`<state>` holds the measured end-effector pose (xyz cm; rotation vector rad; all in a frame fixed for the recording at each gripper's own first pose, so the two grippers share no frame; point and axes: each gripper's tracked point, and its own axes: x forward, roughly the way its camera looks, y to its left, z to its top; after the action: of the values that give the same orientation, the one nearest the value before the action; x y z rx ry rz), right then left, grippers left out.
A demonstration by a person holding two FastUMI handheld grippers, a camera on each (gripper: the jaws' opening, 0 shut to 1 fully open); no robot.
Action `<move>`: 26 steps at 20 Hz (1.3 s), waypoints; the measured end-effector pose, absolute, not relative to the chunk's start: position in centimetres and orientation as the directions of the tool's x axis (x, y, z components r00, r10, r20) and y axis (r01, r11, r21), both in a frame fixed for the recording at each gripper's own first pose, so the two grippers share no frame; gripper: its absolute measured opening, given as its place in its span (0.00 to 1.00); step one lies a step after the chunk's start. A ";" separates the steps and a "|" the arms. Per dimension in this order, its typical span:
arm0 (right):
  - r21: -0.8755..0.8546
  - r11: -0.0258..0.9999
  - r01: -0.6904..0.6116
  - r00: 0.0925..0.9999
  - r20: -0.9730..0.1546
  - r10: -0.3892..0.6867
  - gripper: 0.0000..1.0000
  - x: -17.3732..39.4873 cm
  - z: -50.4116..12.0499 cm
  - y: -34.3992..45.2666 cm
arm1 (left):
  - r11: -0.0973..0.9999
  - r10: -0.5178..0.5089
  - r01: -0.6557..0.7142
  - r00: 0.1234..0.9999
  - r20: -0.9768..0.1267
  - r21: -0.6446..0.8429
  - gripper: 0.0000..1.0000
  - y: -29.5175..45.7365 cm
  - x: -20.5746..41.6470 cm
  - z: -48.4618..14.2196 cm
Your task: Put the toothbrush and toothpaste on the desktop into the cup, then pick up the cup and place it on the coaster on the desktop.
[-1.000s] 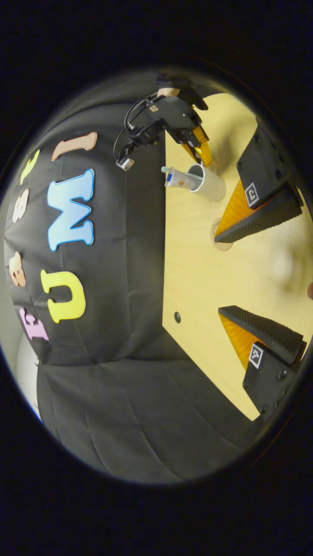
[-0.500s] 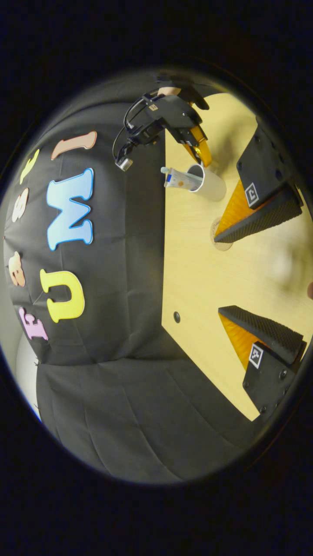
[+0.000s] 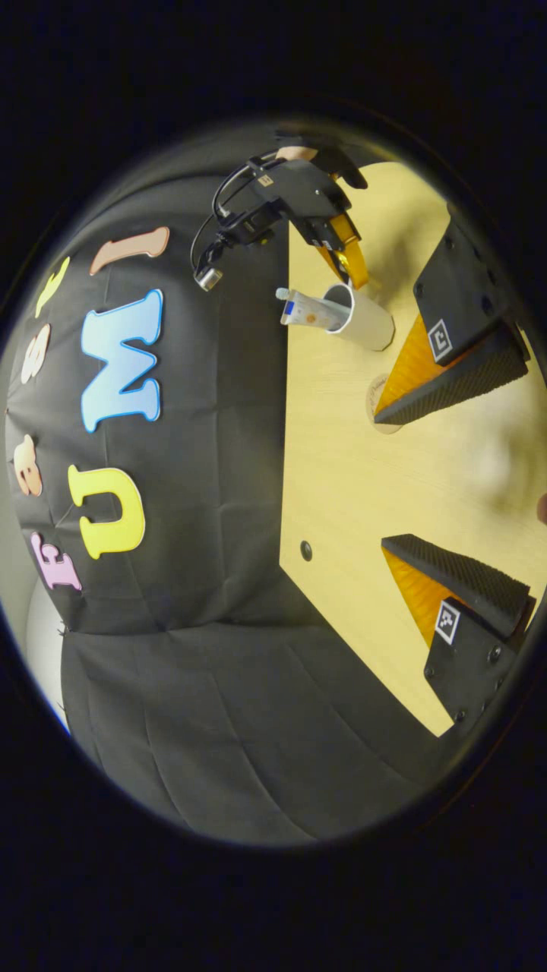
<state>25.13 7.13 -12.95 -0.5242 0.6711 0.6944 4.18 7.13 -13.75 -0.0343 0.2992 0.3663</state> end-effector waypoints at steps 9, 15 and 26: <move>-0.168 0.640 -0.750 0.572 -0.649 0.501 0.08 24.8 -10.9 14.4 | 0.930 0.357 -0.366 0.887 -0.292 0.027 0.98 8.9 3.6 -13.8; -0.183 0.592 -0.785 0.541 -0.668 0.510 0.08 24.5 -12.1 18.0 | 0.920 0.384 -0.392 0.876 -0.293 0.034 0.97 10.9 2.6 -13.9; -0.189 0.599 -0.778 0.548 -0.670 0.501 0.22 24.6 -11.8 18.6 | 0.915 0.391 -0.403 0.872 -0.295 0.021 1.00 12.2 2.0 -14.6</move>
<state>24.60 18.55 -11.79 -0.5067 0.6082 0.7966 2.03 12.18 -14.61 -0.0413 0.2994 0.4149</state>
